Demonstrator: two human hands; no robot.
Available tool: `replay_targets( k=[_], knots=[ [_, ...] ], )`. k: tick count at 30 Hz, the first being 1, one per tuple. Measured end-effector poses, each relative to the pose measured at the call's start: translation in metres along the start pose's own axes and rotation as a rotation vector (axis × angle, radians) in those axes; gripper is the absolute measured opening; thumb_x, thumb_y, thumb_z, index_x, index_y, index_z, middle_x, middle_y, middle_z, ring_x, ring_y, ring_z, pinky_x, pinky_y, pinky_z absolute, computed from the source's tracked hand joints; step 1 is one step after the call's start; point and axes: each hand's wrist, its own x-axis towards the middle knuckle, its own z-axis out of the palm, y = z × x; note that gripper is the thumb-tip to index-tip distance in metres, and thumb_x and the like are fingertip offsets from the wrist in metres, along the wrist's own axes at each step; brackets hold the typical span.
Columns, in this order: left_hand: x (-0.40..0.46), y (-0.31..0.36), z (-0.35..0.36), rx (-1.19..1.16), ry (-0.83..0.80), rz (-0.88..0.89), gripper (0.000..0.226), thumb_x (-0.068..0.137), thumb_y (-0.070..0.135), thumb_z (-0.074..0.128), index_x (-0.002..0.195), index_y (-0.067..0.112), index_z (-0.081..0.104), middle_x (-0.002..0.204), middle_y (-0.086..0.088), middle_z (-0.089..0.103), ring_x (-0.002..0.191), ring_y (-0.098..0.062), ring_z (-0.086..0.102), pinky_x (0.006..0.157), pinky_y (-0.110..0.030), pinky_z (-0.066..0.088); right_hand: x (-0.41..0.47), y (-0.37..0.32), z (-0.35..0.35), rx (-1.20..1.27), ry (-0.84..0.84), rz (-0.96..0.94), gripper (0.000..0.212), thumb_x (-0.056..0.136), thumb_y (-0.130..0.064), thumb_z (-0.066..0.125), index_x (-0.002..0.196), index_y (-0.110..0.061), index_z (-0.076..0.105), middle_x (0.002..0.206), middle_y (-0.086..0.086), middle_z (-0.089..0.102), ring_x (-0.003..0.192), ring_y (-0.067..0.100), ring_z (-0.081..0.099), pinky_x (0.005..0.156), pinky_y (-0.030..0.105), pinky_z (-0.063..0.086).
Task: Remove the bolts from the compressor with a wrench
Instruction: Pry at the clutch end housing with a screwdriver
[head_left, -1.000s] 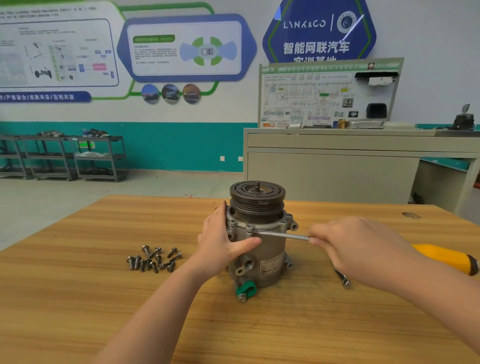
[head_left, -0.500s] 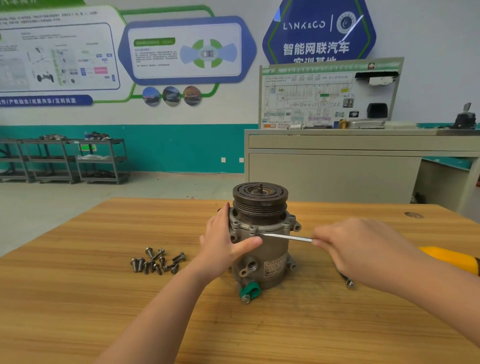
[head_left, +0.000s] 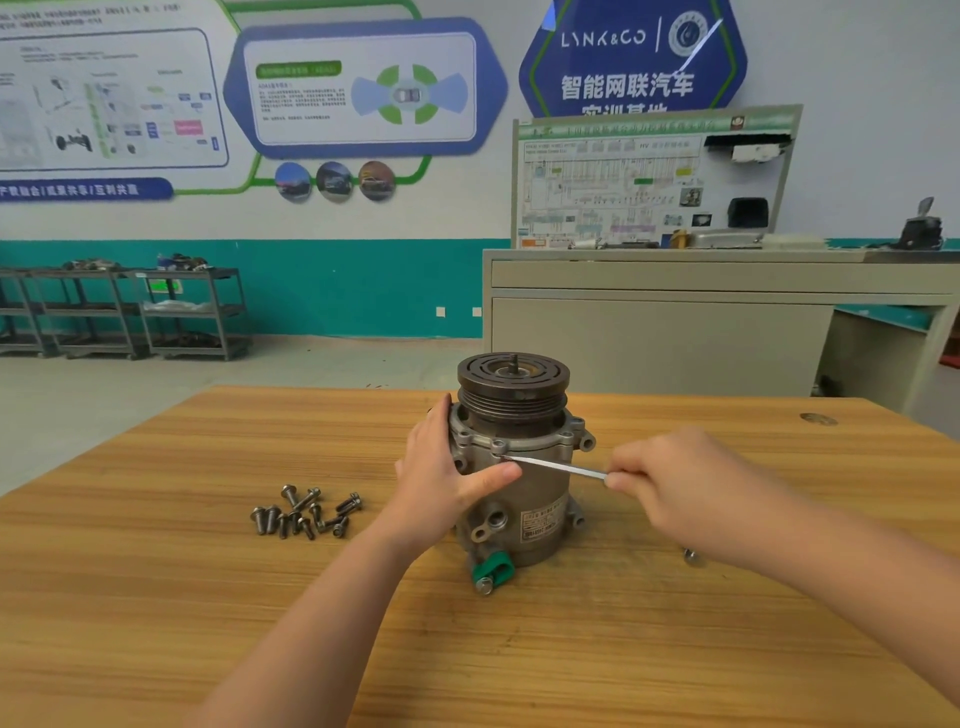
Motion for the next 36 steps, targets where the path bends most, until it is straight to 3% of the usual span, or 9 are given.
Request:
replay_targets(
  k=[5, 9, 12, 15, 20, 23, 28, 32, 36],
  knots=[
    [-0.001, 0.001, 0.002, -0.046, 0.009, -0.009, 0.122, 0.058, 0.075, 0.067, 0.155, 0.025, 0.013, 0.158, 0.006, 0.025, 0.145, -0.015, 0.018, 0.117, -0.055, 0.023, -0.011, 0.001, 0.030, 0.113, 0.105, 0.067, 0.024, 0.100, -0.036, 0.045, 0.095, -0.024, 0.065, 0.068, -0.004, 0.059, 0.069, 0.016, 0.057, 0.067, 0.037, 0.051],
    [-0.001, 0.000, 0.002, -0.049, 0.011, 0.005, 0.120, 0.059, 0.074, 0.066, 0.155, 0.024, 0.013, 0.158, 0.005, 0.025, 0.146, -0.015, 0.017, 0.117, -0.055, 0.023, -0.020, -0.002, 0.045, 0.111, 0.210, 0.028, 0.027, 0.101, -0.037, 0.040, 0.099, -0.024, 0.064, 0.081, -0.002, 0.064, 0.077, 0.018, 0.059, 0.072, 0.038, 0.050],
    [-0.001, 0.001, 0.003, -0.041, 0.007, 0.005, 0.120, 0.060, 0.073, 0.065, 0.156, 0.024, 0.010, 0.160, 0.005, 0.022, 0.146, -0.014, 0.014, 0.117, -0.056, 0.021, -0.024, -0.005, 0.053, 0.047, 0.270, 0.007, 0.024, 0.100, -0.034, 0.042, 0.098, -0.025, 0.064, 0.076, -0.002, 0.061, 0.070, 0.020, 0.059, 0.063, 0.038, 0.050],
    [-0.001, 0.001, 0.003, -0.039, 0.006, 0.004, 0.119, 0.062, 0.071, 0.065, 0.156, 0.025, 0.009, 0.159, 0.005, 0.022, 0.146, -0.013, 0.014, 0.117, -0.057, 0.020, -0.028, -0.008, 0.057, 0.041, 0.370, -0.024, 0.012, 0.094, -0.023, 0.059, 0.091, -0.019, 0.070, 0.063, -0.001, 0.059, 0.054, 0.024, 0.057, 0.046, 0.037, 0.048],
    [0.000, 0.000, 0.002, -0.044, -0.006, -0.021, 0.124, 0.060, 0.075, 0.064, 0.156, 0.023, 0.006, 0.160, 0.004, 0.021, 0.147, -0.015, 0.013, 0.117, -0.057, 0.020, -0.017, 0.000, 0.034, 0.089, 0.147, 0.045, 0.027, 0.100, -0.037, 0.044, 0.105, -0.021, 0.065, 0.084, 0.002, 0.067, 0.078, 0.022, 0.062, 0.075, 0.040, 0.052],
    [0.001, 0.000, 0.002, -0.051, -0.013, -0.024, 0.125, 0.059, 0.076, 0.063, 0.156, 0.024, 0.006, 0.160, 0.005, 0.021, 0.146, -0.015, 0.012, 0.117, -0.057, 0.019, -0.003, -0.002, 0.006, -0.090, 0.041, 0.043, 0.022, 0.101, -0.039, 0.040, 0.090, -0.030, 0.056, 0.072, -0.006, 0.056, 0.069, 0.018, 0.056, 0.066, 0.036, 0.052],
    [0.000, -0.002, 0.003, -0.070, -0.007, -0.029, 0.123, 0.060, 0.075, 0.064, 0.156, 0.025, 0.005, 0.159, 0.005, 0.021, 0.146, -0.014, 0.013, 0.118, -0.056, 0.020, 0.002, -0.020, -0.012, -0.198, -0.058, 0.058, 0.035, 0.103, -0.029, 0.040, 0.068, -0.026, 0.042, 0.066, -0.005, 0.045, 0.058, 0.011, 0.043, 0.047, 0.024, 0.030],
    [-0.001, -0.002, 0.004, -0.073, -0.011, -0.047, 0.130, 0.056, 0.077, 0.064, 0.156, 0.024, -0.001, 0.162, 0.005, 0.014, 0.148, -0.015, 0.011, 0.119, -0.056, 0.016, -0.011, -0.014, 0.014, -0.045, 0.000, 0.072, 0.026, 0.103, -0.033, 0.040, 0.089, -0.024, 0.060, 0.066, -0.004, 0.051, 0.067, 0.017, 0.051, 0.053, 0.021, 0.036],
    [0.000, -0.004, 0.005, -0.181, -0.044, -0.047, 0.131, 0.058, 0.069, 0.072, 0.157, 0.022, -0.002, 0.164, 0.004, 0.010, 0.149, -0.015, 0.010, 0.122, -0.044, 0.015, -0.016, -0.006, 0.034, 0.045, 0.146, 0.053, 0.027, 0.101, -0.036, 0.043, 0.101, -0.023, 0.066, 0.083, 0.000, 0.067, 0.083, 0.022, 0.061, 0.077, 0.036, 0.050]
  ],
)
